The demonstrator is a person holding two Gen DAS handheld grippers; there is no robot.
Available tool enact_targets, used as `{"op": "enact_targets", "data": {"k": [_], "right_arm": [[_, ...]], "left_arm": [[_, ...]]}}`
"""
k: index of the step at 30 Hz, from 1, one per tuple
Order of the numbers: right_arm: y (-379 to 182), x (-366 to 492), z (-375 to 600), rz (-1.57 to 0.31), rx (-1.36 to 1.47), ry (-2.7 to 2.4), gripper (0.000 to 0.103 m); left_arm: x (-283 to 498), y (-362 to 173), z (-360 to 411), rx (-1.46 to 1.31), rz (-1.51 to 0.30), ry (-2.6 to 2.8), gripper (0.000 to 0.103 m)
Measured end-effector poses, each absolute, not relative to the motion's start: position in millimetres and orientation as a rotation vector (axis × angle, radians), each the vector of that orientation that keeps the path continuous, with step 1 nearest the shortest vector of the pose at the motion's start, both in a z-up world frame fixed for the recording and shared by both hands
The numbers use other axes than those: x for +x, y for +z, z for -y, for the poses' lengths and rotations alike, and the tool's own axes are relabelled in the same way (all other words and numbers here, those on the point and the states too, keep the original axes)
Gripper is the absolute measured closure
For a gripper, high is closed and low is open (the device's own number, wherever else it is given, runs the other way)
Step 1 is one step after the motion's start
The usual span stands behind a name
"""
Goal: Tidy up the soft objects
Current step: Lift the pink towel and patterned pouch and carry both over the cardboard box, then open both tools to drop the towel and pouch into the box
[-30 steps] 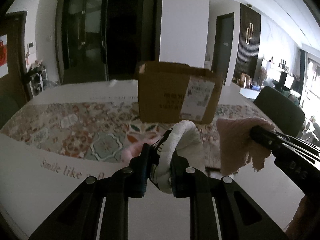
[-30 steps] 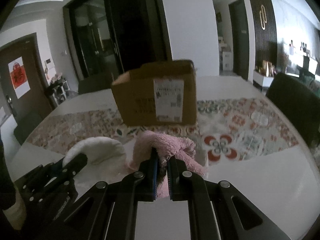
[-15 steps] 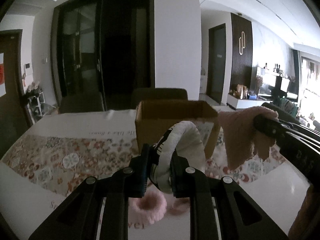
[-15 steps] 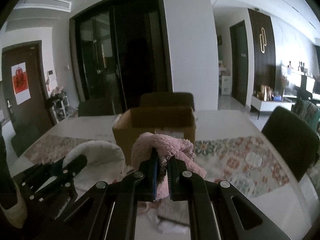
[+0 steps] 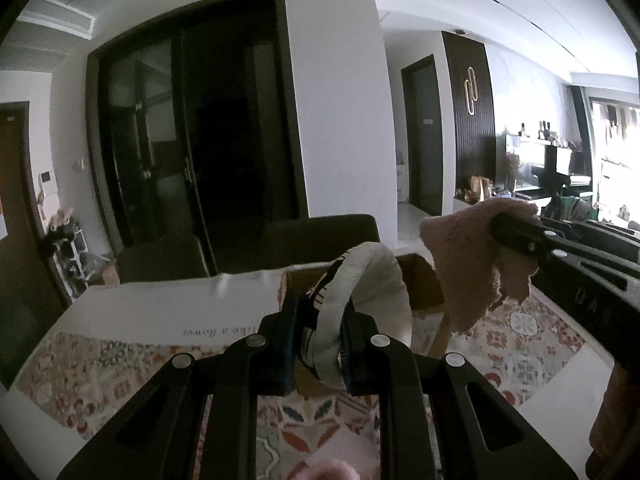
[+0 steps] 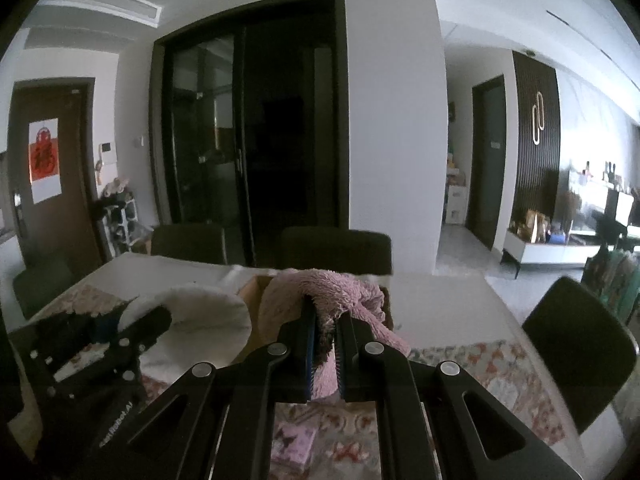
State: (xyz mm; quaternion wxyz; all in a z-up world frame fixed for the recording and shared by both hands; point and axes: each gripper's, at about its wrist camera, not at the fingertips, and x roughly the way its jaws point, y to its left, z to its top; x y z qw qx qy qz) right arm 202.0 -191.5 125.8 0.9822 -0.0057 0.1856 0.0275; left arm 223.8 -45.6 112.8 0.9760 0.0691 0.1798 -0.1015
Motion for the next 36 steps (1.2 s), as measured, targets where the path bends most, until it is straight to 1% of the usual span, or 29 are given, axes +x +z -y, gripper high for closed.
{"op": "enact_targets", "data": {"k": [6,9,16,24,33,36], "right_arm": [[145.3,229.0,187.8,-0.37,-0.076,0.05,0.094],[151.0,245.7,187.8,-0.385,-0.099,0.05,0.094],[146.9,288.3,187.8,-0.43,-0.155,0.037,0.094],[111.9,343.6,193.5,-0.536,-0.136,0.068,0.094],[51.8,393.1,205.8,-0.717,-0.051,0.131,0.094],[36.0,399.0,210.6,-0.751,-0.038,0.129,0.092]], "left_arm": [[250.2,132.3,53.2,0.183,-0.364,-0.209,0.084],[269.4,136.1,57.5,0.19,-0.393,-0.212,0.084],[311.6,125.3,66.0,0.204,-0.442,-0.212,0.084],[363.6,92.7,76.0,0.204,-0.548,-0.227,0.084],[399.8,40.2,83.1,0.198,-0.684,-0.239,0.082],[402.6,31.6,87.1,0.214,-0.706,-0.255,0.076]]}}
